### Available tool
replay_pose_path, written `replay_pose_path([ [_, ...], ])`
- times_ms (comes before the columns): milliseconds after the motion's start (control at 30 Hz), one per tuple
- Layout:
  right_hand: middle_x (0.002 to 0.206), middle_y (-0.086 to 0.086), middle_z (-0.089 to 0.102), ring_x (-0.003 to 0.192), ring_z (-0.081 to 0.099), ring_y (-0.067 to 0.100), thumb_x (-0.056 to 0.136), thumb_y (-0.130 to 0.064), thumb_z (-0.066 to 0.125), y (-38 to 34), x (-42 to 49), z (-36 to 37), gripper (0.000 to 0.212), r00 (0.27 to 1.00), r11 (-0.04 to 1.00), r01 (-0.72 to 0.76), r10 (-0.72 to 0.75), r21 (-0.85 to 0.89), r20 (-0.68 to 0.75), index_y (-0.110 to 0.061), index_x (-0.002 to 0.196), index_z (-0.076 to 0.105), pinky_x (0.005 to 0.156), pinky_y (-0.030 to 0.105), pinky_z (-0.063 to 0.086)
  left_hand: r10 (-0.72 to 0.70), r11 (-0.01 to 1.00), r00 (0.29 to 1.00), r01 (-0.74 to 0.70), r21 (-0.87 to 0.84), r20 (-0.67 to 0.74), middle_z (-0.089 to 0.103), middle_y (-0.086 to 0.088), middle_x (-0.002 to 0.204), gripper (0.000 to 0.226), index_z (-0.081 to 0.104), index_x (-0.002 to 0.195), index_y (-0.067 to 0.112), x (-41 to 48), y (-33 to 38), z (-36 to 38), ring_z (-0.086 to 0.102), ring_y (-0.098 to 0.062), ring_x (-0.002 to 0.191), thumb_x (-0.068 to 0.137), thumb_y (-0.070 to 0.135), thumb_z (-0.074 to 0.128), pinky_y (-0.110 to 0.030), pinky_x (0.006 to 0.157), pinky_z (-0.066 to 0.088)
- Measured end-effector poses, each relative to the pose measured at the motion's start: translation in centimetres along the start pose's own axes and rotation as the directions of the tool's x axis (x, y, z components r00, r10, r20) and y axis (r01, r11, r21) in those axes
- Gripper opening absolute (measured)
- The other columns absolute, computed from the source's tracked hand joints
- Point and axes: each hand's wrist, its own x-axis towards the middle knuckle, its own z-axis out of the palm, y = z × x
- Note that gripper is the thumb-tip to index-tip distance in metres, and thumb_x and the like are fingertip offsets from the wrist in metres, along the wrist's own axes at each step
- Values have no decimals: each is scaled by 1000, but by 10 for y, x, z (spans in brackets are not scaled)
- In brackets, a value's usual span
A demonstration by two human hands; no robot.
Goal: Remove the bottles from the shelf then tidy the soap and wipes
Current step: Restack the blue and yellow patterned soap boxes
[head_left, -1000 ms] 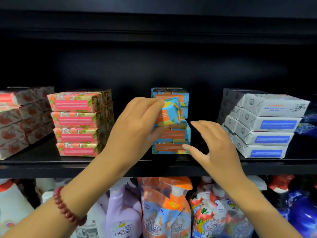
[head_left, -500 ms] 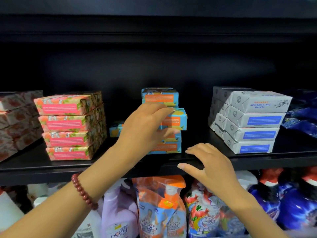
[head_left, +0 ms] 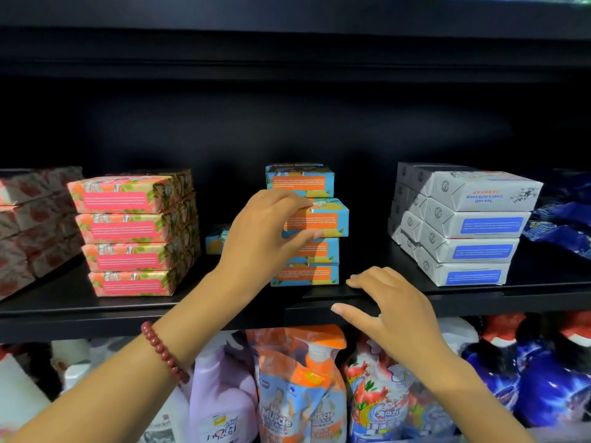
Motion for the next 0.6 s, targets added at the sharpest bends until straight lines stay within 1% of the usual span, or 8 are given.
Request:
replay_pose_path([
  [133,87,-12,63,81,60,9,76,-69,41,1,1,0,59,1000,1000,5,-5,8,11,-20,94,69,57,12,37,-96,983,989,76,-165,-116,63,6,117,42,63,117,16,-14,-22,-7,55,-9,111,89,46,55,-25,93,43],
  [200,87,-12,63,82,60,9,76,-70,41,2,1,0,59,1000,1000,6,-7,6,15,-21,94,69,58,9,34,-168,975,975,142,-173,-146,65,4,113,40,64,115,13,-24,-42,-10,58,-12,108,91,42,50,-28,91,45],
  [233,87,-12,63,82,60,9,76,-70,41,2,2,0,59,1000,1000,8,-8,3,13,-21,94,69,58,8,33,-197,974,971,179,-136,-132,65,1,113,39,64,115,11,-28,-52,-10,58,-15,107,91,38,51,-30,91,45],
  [333,86,-13,62,80,59,9,75,-71,41,2,2,0,58,1000,1000,8,-8,-5,8,-22,92,68,57,7,33,-241,968,970,239,73,20,63,-9,119,34,61,121,7,-34,-74,-3,57,-25,112,92,25,58,-34,92,43],
  [400,85,-13,62,79,59,9,74,-71,42,3,3,0,57,1000,1000,13,-13,-4,3,-23,90,68,56,8,34,-270,959,946,247,138,180,60,-8,125,39,55,128,9,-29,-78,6,53,-25,117,91,19,60,-34,93,42],
  [467,85,-13,61,79,59,9,74,-72,41,3,3,-1,58,1000,1000,8,-8,5,9,-23,90,68,56,8,34,-283,954,908,233,189,308,57,-4,128,41,52,131,14,-21,-82,14,50,-22,119,92,23,58,-33,94,42],
  [533,85,-13,61,79,59,9,73,-72,41,3,4,-1,58,1000,1000,7,-7,-1,5,-24,90,68,57,8,33,-279,947,893,195,254,355,56,-3,124,38,53,128,15,-15,-86,18,49,-22,117,93,28,56,-32,91,44],
  [600,84,-12,62,78,60,10,74,-72,41,3,3,-1,57,1000,1000,11,-12,-13,-5,-23,89,68,57,7,33,-290,938,892,194,286,347,56,-2,121,36,55,126,15,-14,-88,19,50,-21,115,93,29,56,-33,90,45],
])
